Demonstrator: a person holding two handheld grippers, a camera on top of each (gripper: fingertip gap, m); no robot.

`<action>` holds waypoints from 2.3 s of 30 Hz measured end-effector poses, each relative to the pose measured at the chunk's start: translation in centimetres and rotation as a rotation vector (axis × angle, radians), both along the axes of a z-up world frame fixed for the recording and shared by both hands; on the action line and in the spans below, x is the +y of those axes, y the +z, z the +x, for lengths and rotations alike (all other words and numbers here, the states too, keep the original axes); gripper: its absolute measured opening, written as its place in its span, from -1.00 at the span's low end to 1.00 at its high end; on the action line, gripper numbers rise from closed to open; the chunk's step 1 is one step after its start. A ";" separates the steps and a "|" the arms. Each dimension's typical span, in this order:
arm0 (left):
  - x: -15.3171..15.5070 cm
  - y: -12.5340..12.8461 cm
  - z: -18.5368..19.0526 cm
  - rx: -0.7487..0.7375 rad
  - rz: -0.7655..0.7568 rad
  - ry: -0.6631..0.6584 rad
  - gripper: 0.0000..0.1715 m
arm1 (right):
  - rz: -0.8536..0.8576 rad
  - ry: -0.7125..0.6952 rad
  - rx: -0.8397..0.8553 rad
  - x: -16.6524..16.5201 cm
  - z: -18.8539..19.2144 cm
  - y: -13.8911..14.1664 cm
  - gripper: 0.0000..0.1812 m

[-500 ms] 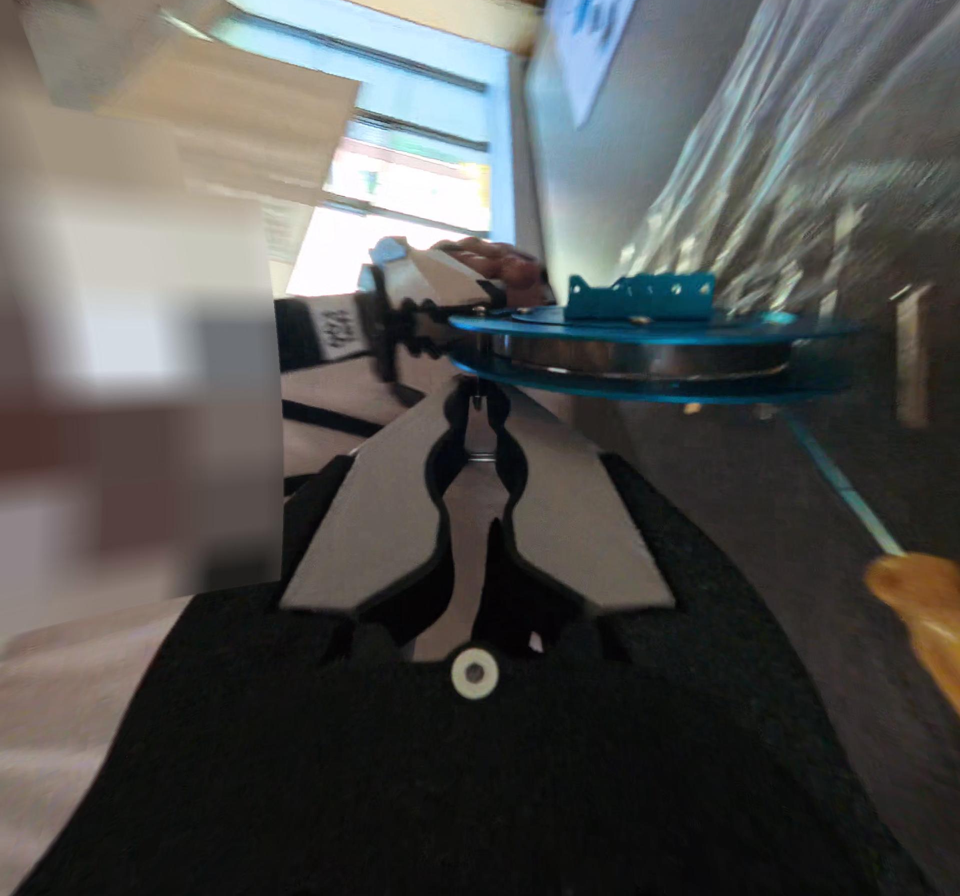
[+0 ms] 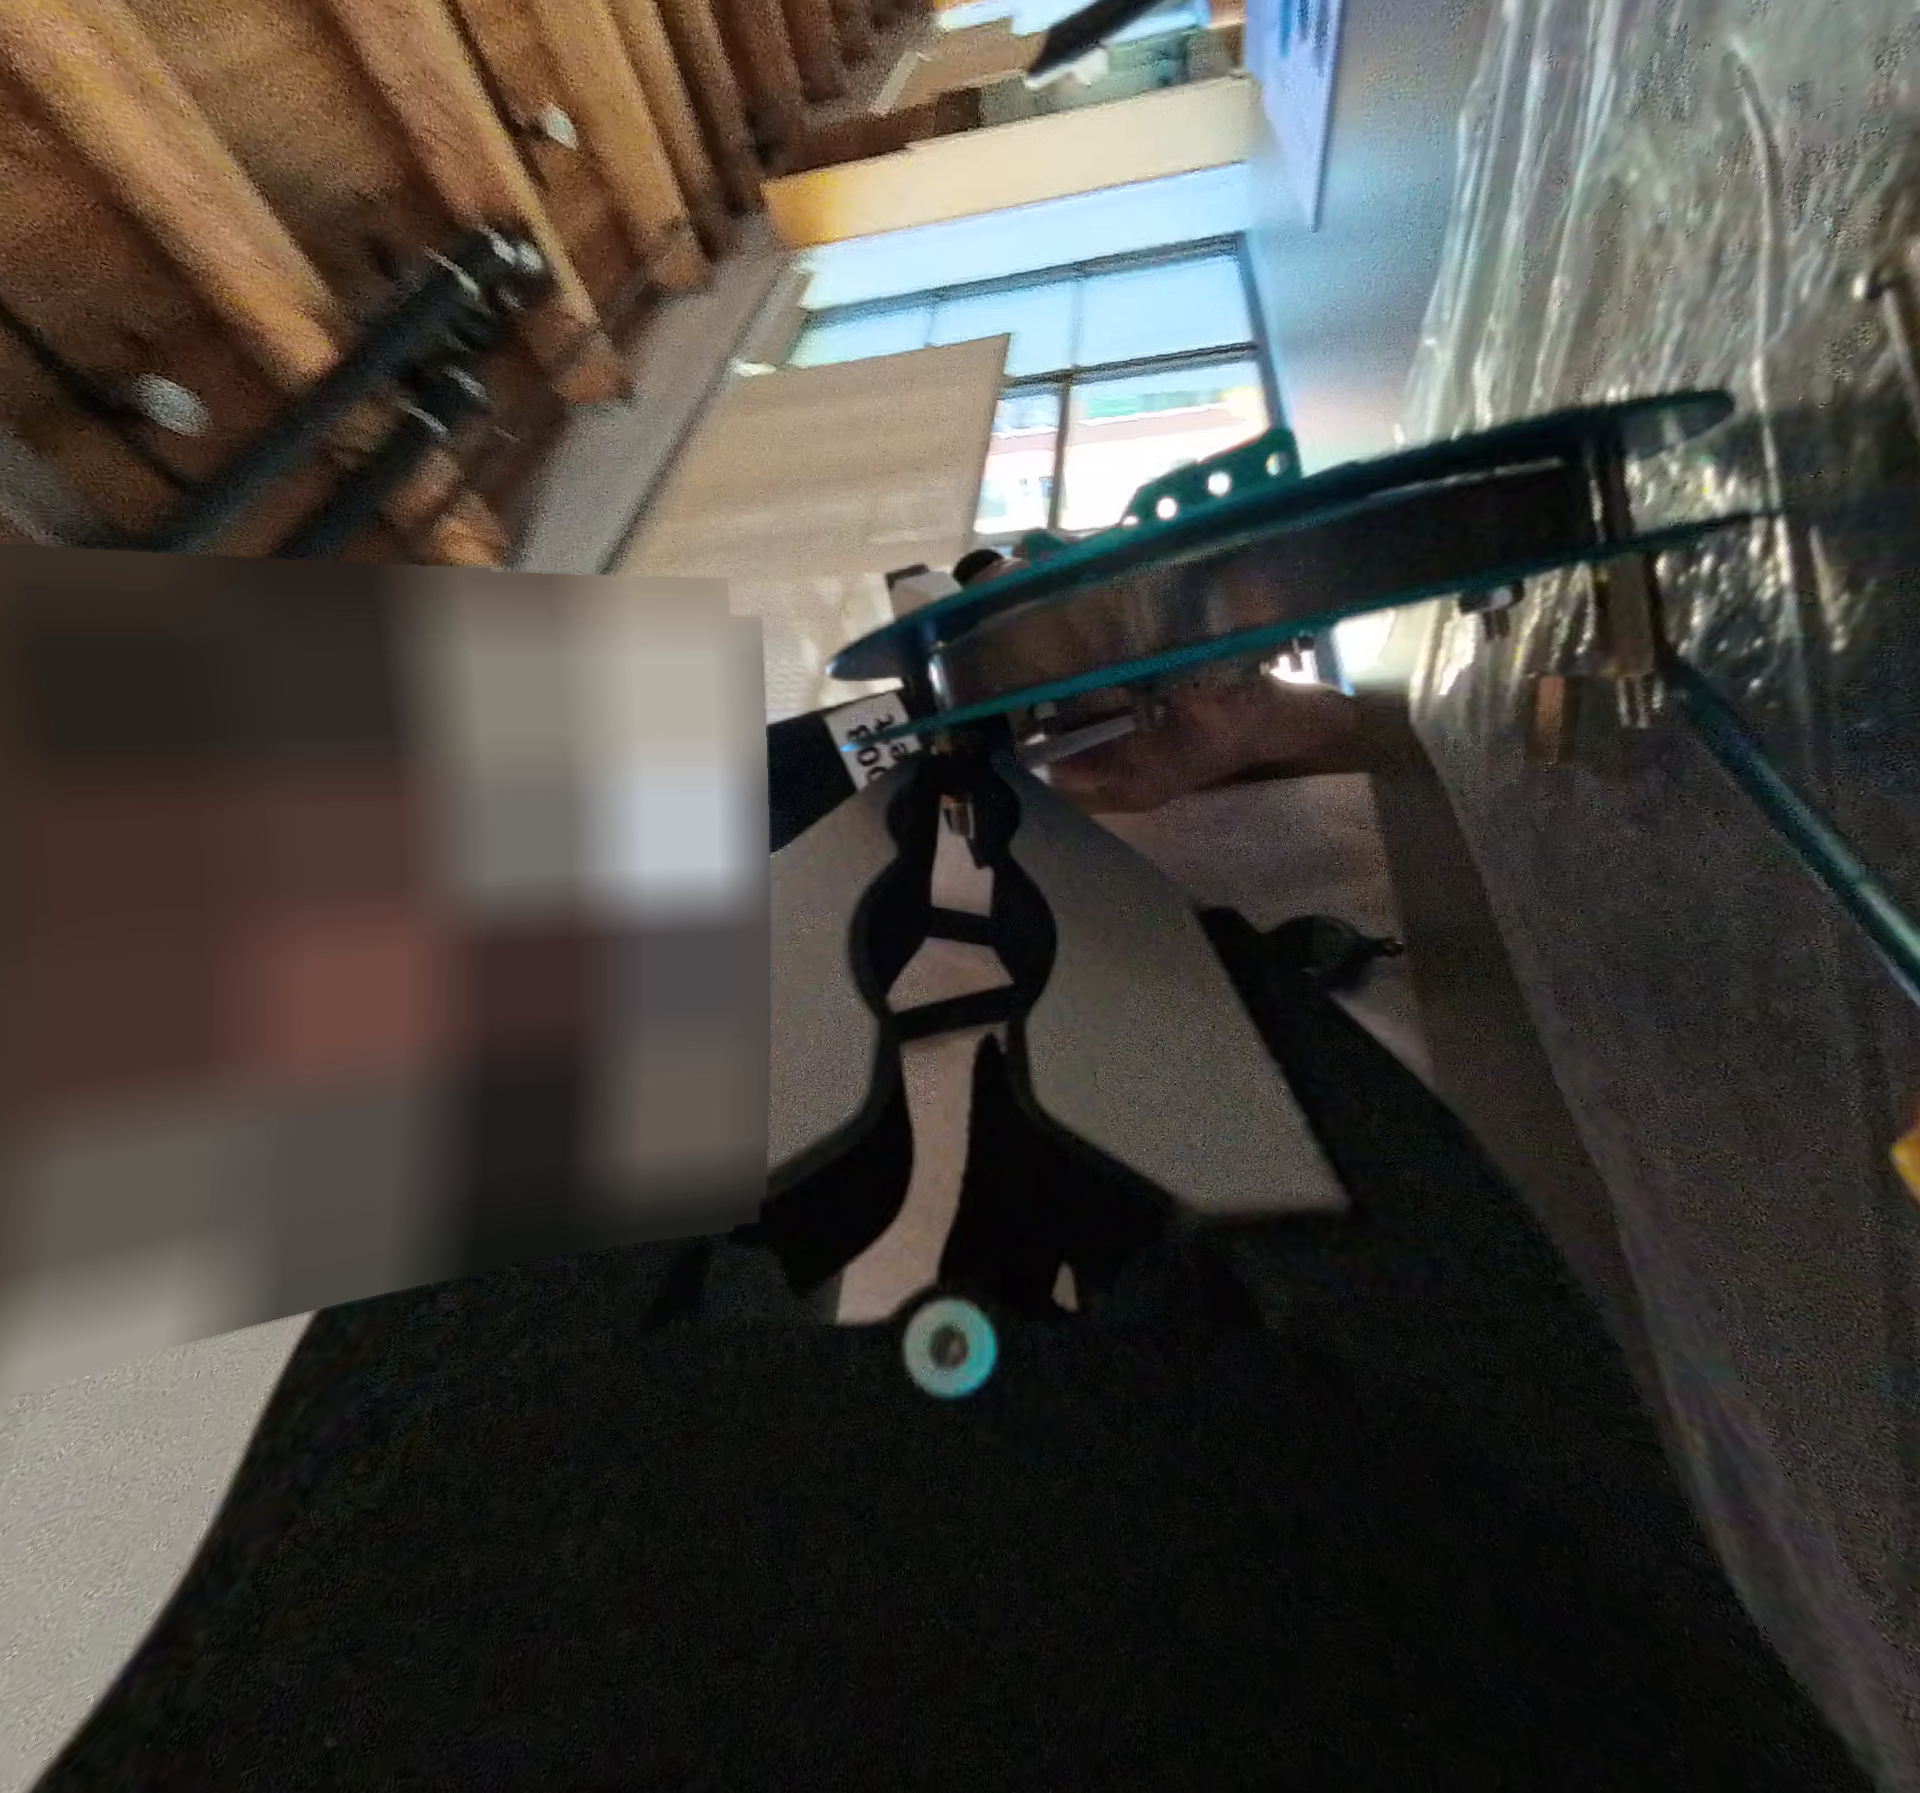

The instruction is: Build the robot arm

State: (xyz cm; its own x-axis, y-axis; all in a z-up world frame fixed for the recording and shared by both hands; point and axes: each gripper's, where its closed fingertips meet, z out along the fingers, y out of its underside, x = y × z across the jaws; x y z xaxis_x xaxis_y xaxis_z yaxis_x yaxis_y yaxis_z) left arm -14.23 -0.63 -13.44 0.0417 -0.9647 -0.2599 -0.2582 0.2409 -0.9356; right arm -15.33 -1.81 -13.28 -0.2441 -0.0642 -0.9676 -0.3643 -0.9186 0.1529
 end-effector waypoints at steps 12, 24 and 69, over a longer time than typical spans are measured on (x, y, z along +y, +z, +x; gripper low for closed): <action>0.3 0.0 0.2 0.021 -0.047 0.024 -0.85 | 0.711 0.096 -1.608 0.5 0.4 -1.1 -0.94; -0.3 -0.1 0.0 -0.002 0.010 0.015 -0.85 | 0.124 0.035 -0.246 -0.6 -0.7 -0.5 -0.96; -1.5 0.1 -0.3 -0.038 -0.055 0.034 -0.85 | 0.590 0.066 -1.347 -1.6 0.8 -0.7 -0.79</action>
